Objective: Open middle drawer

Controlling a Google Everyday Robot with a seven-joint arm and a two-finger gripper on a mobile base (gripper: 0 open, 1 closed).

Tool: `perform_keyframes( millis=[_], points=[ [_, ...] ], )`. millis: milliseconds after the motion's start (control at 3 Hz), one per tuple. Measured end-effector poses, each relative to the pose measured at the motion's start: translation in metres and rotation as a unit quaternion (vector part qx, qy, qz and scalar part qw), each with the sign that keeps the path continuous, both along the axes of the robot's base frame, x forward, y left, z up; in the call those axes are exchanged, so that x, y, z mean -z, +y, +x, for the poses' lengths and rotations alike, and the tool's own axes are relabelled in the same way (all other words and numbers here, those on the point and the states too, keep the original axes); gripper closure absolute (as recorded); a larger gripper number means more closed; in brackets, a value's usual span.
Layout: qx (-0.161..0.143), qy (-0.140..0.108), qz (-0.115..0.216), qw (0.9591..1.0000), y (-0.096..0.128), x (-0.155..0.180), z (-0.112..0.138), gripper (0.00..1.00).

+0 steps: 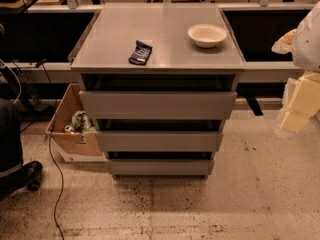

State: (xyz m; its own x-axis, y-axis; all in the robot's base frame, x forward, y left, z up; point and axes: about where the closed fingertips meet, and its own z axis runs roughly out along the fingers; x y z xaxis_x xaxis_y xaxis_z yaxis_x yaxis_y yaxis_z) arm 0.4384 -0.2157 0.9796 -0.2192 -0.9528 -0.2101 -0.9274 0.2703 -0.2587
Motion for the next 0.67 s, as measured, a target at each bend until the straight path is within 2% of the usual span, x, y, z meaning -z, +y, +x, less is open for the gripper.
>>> perform_keyframes(
  millis=[333, 667],
  points=[
    [0.0, 0.0, 0.0, 1.0, 0.0, 0.0, 0.0, 0.0],
    [-0.008, -0.003, 0.012, 0.9999, -0.01, 0.045, 0.006, 0.0]
  ],
)
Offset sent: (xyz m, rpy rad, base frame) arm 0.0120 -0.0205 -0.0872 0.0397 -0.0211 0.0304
